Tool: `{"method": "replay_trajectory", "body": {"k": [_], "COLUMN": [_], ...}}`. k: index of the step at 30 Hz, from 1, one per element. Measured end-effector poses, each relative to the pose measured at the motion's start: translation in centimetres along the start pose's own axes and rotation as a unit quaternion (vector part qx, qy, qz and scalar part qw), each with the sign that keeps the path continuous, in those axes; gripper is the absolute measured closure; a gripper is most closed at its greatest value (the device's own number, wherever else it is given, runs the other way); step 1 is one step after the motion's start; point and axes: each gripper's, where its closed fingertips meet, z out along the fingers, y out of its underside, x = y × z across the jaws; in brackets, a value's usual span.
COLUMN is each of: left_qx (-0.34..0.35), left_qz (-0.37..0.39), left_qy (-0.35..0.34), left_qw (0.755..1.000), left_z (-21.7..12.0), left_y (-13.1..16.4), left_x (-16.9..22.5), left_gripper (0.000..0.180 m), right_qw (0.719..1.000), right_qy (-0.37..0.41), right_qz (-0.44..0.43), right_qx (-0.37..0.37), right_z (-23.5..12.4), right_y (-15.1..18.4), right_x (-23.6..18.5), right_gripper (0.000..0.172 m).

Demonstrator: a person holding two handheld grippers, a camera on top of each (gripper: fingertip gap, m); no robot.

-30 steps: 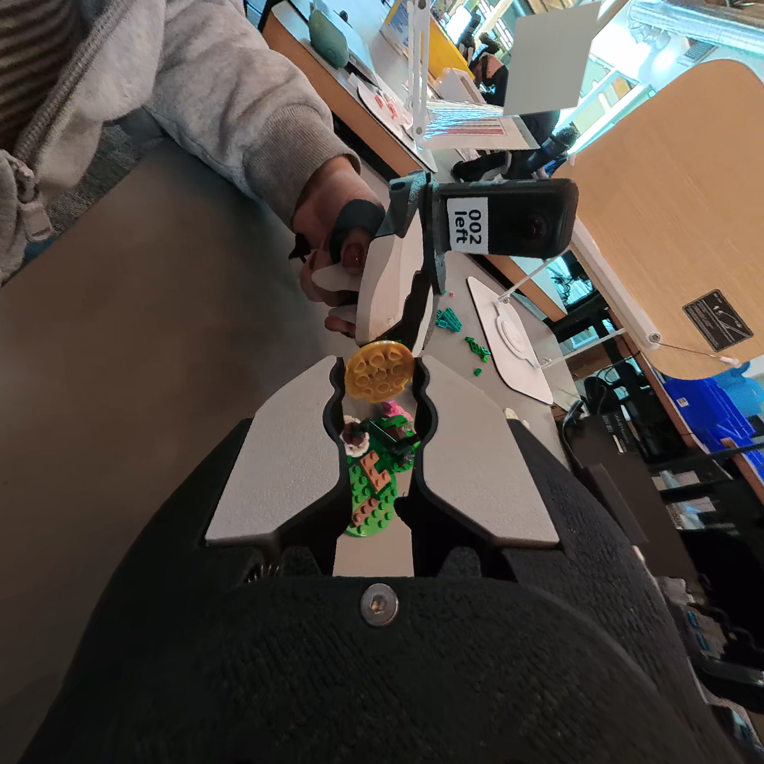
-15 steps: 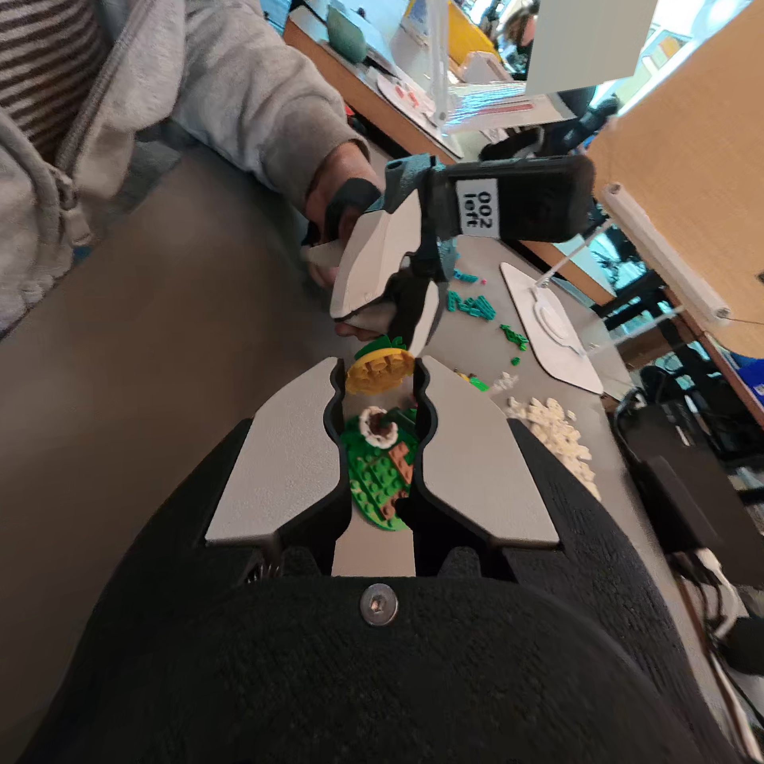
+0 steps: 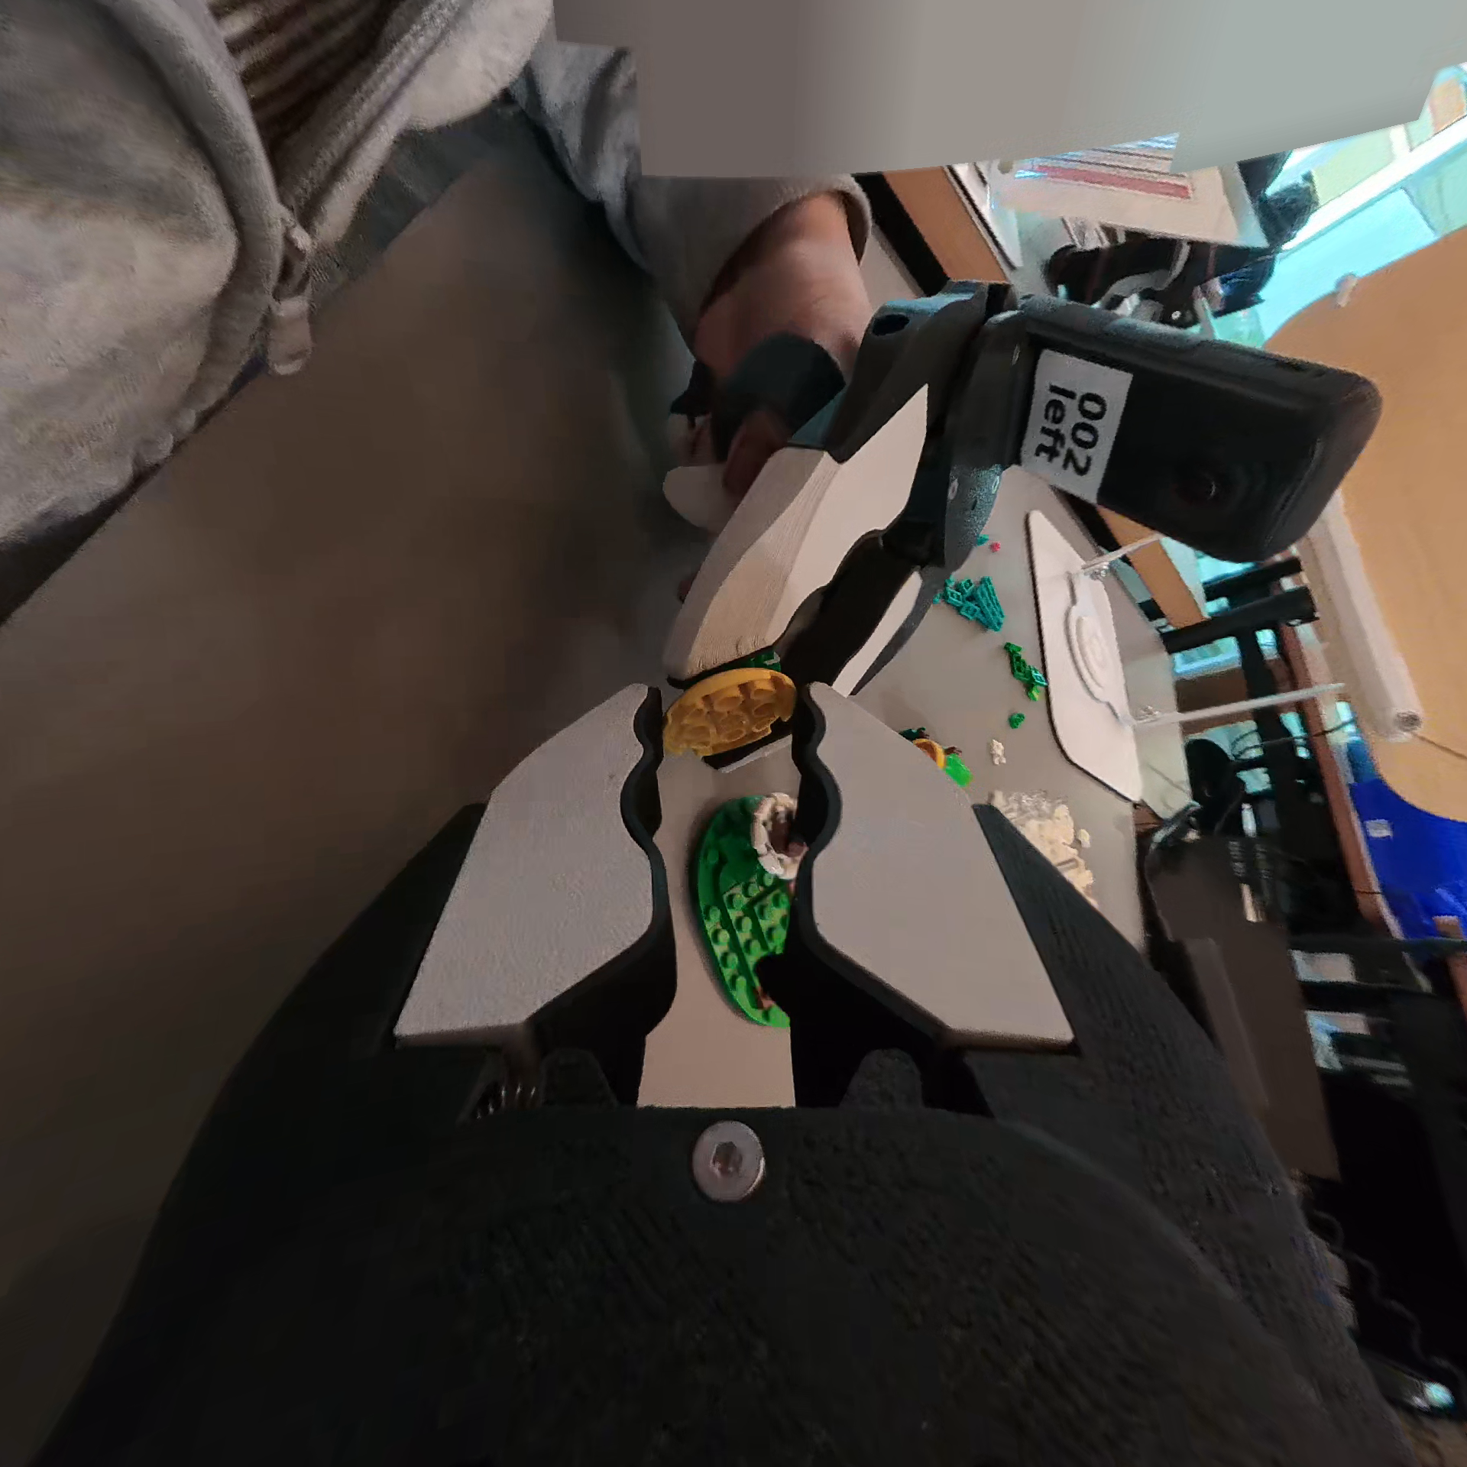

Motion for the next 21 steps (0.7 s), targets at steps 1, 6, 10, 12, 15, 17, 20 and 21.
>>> {"method": "replay_trajectory", "body": {"k": [1,6,10,12,15,17,20,21], "left_qx": [0.004,-0.001,0.002,-0.001,0.001,0.008,-0.027,-0.034], "left_qz": [-0.007,-0.021,-0.026,-0.031,-0.022,-0.019,0.003,0.011], "left_qy": [0.002,0.020,0.007,0.000,0.003,0.003,-0.028,-0.033], "left_qw": [1.000,1.000,1.000,1.000,1.000,1.000,0.999,0.999], "left_z": [0.0,0.2,-1.3,-1.3,-1.1,-1.2,-1.2,-1.1], "left_y": [0.0,0.2,0.7,0.7,0.6,0.5,1.3,1.4], "left_x": [-0.1,0.1,-0.9,-1.3,-1.1,-1.1,-1.7,-1.7], "left_gripper": [0.154,0.155,0.164,0.164,0.164,0.164,0.164,0.163], "right_qw": [1.000,1.000,0.998,0.997,0.997,0.996,0.992,0.990], "right_qy": [0.006,0.004,0.057,0.060,0.046,0.039,0.033,0.037], "right_qz": [-0.008,-0.011,0.015,0.046,0.053,0.076,0.113,0.125], "right_qx": [-0.006,-0.001,-0.024,0.004,0.004,0.016,0.039,0.048], "right_z": [-0.1,-0.3,-2.6,-3.3,-2.5,-2.2,-2.3,-2.4], "right_y": [0.1,0.0,2.1,1.7,2.0,2.2,2.3,2.4], "right_x": [0.0,-0.2,2.2,2.7,2.1,2.1,2.4,2.6], "right_gripper": [0.141,0.141,0.142,0.141,0.141,0.141,0.141,0.140]}}
